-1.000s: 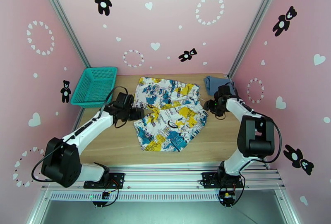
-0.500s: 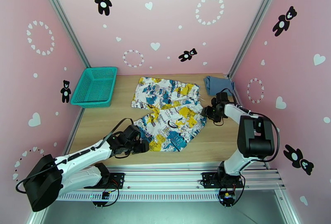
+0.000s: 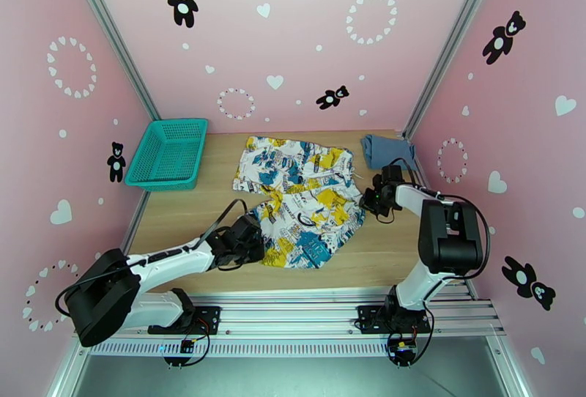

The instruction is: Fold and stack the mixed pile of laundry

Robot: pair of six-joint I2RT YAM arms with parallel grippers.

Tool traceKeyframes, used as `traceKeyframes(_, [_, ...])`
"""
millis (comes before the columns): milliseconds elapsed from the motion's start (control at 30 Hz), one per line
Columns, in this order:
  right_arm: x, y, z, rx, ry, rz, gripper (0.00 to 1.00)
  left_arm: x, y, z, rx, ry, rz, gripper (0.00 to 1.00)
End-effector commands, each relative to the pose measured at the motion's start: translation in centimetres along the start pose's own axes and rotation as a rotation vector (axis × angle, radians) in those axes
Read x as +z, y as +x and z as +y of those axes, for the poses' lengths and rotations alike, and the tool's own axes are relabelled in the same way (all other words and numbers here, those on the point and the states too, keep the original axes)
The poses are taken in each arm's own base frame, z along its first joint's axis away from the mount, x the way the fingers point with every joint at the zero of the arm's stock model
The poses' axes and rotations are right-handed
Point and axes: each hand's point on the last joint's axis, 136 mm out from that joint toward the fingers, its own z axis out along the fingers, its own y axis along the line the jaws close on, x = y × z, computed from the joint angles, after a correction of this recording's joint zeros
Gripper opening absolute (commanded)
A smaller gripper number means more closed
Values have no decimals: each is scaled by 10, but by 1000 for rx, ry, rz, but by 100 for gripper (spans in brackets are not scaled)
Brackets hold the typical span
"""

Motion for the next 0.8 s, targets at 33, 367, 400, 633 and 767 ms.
traceKeyframes(33, [-35,4,3,-12,29,-36,8,-52,-42,-44,69,91,-156,0])
traceKeyframes(367, [-62,10,-3,-28,129,-14,8,-88,-73,1,20,-67,-90,0])
traceKeyframes(400, [-58,13,-7,-28,144,3,10,-81,-74,12,2,-80,-68,11])
traceKeyframes(633, [-18,39,-34,-4,204,125,51,-46,-84,40,-5,-152,-27,75])
traceKeyframes(767, [-17,42,-36,-9,210,124,55,-46,-58,58,-45,-179,-3,80])
